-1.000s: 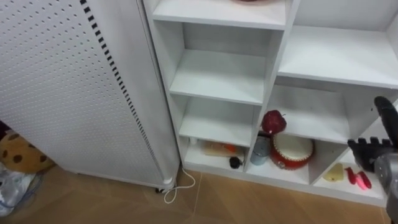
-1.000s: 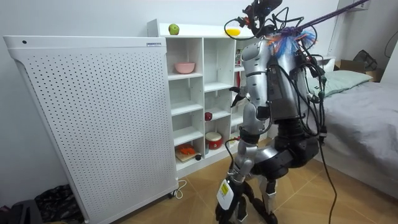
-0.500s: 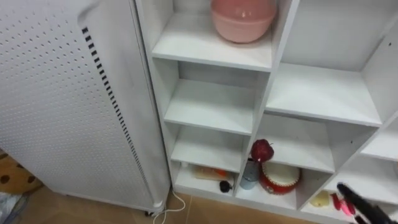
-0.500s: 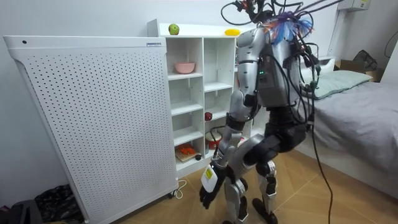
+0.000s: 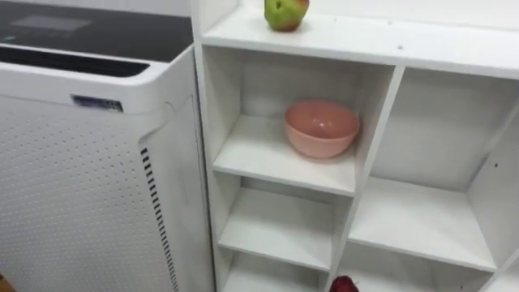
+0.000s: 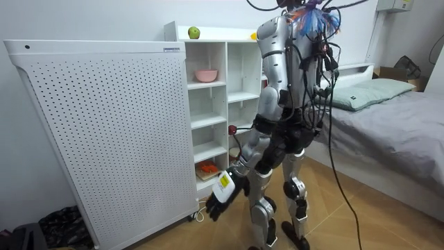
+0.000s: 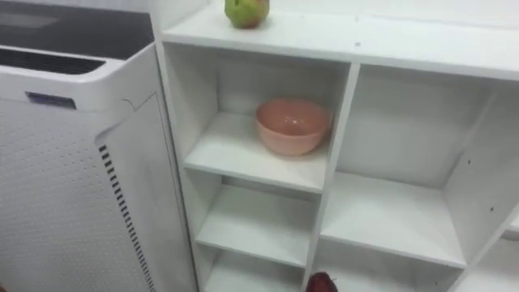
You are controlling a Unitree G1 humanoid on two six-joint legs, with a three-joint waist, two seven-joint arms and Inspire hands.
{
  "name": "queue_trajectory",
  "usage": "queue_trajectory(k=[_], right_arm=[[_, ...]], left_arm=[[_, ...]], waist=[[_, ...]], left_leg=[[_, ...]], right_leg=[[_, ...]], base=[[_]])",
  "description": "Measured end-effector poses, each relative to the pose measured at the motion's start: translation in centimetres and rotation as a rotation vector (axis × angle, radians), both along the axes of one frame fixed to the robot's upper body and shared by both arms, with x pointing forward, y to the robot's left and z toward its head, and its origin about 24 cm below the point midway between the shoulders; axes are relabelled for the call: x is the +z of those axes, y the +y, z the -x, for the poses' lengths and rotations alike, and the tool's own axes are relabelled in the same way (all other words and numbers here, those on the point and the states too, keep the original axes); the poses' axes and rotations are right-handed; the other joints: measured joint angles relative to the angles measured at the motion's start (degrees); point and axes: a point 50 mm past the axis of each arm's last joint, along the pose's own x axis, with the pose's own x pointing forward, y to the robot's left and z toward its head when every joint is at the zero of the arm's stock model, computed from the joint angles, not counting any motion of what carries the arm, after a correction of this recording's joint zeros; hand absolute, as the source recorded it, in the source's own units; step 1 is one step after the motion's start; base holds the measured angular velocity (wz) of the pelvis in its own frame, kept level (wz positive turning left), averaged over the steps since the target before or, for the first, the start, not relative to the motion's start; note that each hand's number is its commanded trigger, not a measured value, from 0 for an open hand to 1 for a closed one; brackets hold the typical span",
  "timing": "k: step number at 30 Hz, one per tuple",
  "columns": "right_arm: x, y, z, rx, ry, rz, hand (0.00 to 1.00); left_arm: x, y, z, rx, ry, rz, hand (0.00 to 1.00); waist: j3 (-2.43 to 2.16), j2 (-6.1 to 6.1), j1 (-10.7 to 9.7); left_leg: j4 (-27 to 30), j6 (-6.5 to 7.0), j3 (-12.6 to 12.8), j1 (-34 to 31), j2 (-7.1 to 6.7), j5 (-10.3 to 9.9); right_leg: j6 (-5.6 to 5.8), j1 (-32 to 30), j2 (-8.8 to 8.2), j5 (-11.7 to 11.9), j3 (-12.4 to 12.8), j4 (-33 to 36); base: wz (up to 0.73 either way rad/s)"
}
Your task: Arrange fruit in the closet
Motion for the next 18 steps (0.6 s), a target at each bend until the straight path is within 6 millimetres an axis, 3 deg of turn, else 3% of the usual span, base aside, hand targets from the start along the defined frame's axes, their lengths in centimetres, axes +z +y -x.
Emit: queue_trajectory(k=[5, 10, 14, 18], right_arm=[[-0.8, 1.5, 1.9, 0.108, 0.084, -0.011, 0.00], [-1.6, 3.1, 4.4, 0.121, 0.179, -0.076, 0.00], [-1.7, 3.0, 6.0, 0.102, 0.223, -0.095, 0.00], [-1.7, 2.9, 6.5, 0.078, 0.232, -0.120, 0.00]], left_arm=[[-0.3, -0.8, 0.0, -0.023, 0.016, 0.002, 0.00], [-0.9, -1.6, 1.2, 0.043, 0.073, 0.023, 0.00], [-1.3, -2.3, 2.0, 0.009, 0.152, 0.027, 0.00], [-1.6, -2.6, 2.9, 0.025, 0.216, 0.061, 0.00]], waist=[[0.05, 0.42, -0.6], [0.13, 0.93, -1.7], [0.33, 1.52, -1.8], [0.26, 1.78, -2.0]], left_leg=[[-2.6, -0.01, 1.8, 4.3, 0.29, -0.1], [-4.0, -0.07, 2.0, 7.7, 0.45, -0.2], [-5.3, -0.32, 2.2, 9.2, 0.54, -0.1], [-5.4, -0.36, 2.6, 9.7, 0.66, 0.0]], right_leg=[[0.28, 3.5, 0.55, 0.7, 1.6, -1.8], [0.20, 6.3, 0.92, 0.9, 1.7, -2.7], [-0.17, 7.0, 1.12, 1.2, 2.4, -2.7], [-0.27, 7.0, 1.28, 1.2, 3.2, -2.6]], base=[[-0.21], [-0.03], [-0.07], [-0.08]])
